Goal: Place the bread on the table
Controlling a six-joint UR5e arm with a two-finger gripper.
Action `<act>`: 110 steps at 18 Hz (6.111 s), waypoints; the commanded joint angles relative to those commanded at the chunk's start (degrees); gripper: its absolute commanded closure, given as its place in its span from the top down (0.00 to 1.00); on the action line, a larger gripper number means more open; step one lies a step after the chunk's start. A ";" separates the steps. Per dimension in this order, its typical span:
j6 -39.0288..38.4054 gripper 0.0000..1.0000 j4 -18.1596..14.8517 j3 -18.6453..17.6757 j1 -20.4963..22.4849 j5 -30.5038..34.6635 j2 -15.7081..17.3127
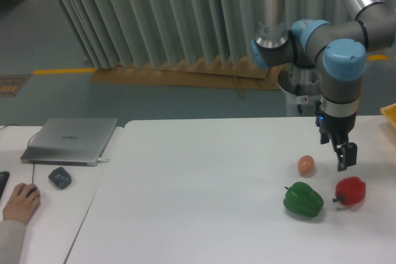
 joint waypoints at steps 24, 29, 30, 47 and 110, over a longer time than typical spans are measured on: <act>6.47 1.00 -1.67 -2.19 8.95 6.32 3.51; 32.06 1.00 -1.67 -5.79 19.05 6.50 4.48; 33.12 1.00 -1.76 -6.24 20.47 6.50 4.57; 55.44 1.00 -3.34 -6.77 34.27 6.42 1.93; 39.30 0.00 -25.75 7.29 28.92 3.78 -1.06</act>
